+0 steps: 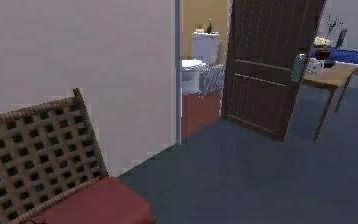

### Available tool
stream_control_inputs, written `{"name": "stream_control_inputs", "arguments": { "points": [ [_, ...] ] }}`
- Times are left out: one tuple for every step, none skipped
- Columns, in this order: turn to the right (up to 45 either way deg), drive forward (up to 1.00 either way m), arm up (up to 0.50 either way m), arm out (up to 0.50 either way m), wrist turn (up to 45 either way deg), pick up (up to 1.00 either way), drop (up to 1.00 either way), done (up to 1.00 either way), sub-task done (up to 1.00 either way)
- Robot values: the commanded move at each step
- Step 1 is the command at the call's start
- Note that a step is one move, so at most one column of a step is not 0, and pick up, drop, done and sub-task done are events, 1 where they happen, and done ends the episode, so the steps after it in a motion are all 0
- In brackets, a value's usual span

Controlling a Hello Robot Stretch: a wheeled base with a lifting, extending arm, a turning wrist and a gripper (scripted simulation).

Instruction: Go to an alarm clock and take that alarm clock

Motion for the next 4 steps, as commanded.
{"name": "stream_control_inputs", "arguments": {
  "points": [
    [-33.0,0.0,0.0,0.0,0.0,0.0,0.0,0.0,0.0],
    [0.0,0.2,0.0,0.0,0.0,0.0,0.0,0.0,0.0],
    [-45.0,0.0,0.0,0.0,0.0,0.0,0.0,0.0,0.0],
    [-45.0,0.0,0.0,0.0,0.0,0.0,0.0,0.0,0.0]
  ]
}}
